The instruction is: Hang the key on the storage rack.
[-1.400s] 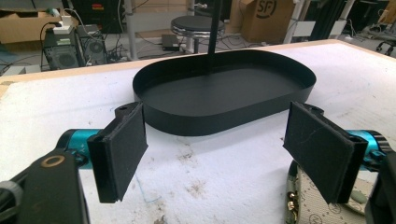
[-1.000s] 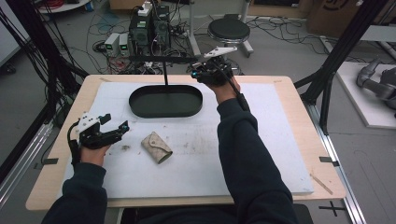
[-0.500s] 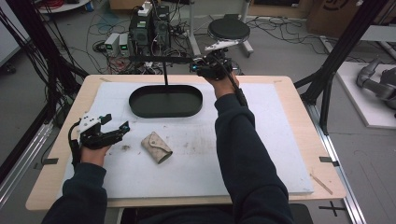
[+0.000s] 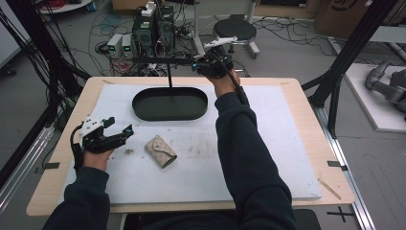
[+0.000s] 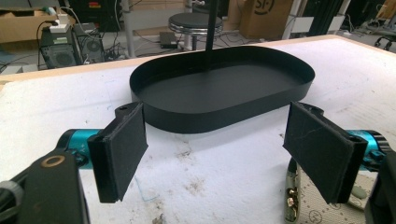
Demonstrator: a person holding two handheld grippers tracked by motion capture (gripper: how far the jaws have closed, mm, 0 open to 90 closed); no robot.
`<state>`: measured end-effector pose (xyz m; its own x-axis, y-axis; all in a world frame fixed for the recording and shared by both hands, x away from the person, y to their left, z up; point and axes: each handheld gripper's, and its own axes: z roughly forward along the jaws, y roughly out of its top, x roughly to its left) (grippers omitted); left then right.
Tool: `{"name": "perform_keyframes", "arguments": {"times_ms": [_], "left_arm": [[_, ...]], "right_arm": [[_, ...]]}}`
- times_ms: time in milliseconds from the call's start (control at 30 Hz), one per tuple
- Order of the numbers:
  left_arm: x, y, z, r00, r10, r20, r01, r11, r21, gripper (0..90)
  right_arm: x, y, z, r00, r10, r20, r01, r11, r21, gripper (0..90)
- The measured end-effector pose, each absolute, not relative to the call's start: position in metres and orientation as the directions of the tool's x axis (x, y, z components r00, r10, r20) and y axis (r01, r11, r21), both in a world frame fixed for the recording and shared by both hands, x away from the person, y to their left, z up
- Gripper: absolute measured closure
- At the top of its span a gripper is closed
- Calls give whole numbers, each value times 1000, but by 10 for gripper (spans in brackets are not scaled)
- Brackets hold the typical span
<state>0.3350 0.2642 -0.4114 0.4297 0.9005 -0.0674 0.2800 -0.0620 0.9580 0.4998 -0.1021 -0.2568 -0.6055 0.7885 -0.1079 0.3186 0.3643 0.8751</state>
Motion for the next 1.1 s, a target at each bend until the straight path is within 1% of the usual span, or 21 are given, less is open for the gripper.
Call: {"name": "perform_keyframes", "arguments": {"times_ms": [33,67,133,233,333,433,500,567,633,767,967,1100], "left_arm": [[335,264,-411,431,900,-67,280,-63,958,210],[335,264,-411,432,899,-67,280,-63,958,210],[335,264,-412,430,900,-70,280,-59,958,210],[335,265,-411,432,899,-65,280,-65,958,210],[334,265,-412,431,900,-65,281,-65,957,210],[335,264,-412,433,899,-66,280,-64,958,210],[334,264,-412,433,899,-61,282,-71,957,210],[335,264,-412,432,900,-60,284,-73,956,210],[335,263,-412,434,899,-63,286,-72,956,210],[335,263,-413,435,899,-58,286,-76,955,210],[335,264,-413,435,898,-62,288,-74,955,211],[334,264,-413,440,895,-70,284,-65,957,210]], "right_arm": [[501,-99,-257,-591,797,-130,314,375,872,497],[501,-99,-257,-591,797,-130,314,375,872,497],[504,-99,-259,-560,814,-153,323,384,865,497],[511,-108,-265,-537,833,-133,354,365,861,496],[515,-120,-278,-519,842,-148,393,388,834,496],[516,-126,-288,-520,842,-143,417,396,818,496],[519,-131,-306,-521,843,-134,463,411,786,495],[520,-132,-313,-520,844,-133,469,412,781,495],[522,-133,-324,-528,843,-105,480,398,782,495],[527,-123,-343,-538,840,-76,504,393,769,493],[529,-120,-351,-537,843,-36,517,362,776,489],[525,-129,-347,-552,833,-43,501,372,782,489]]}}
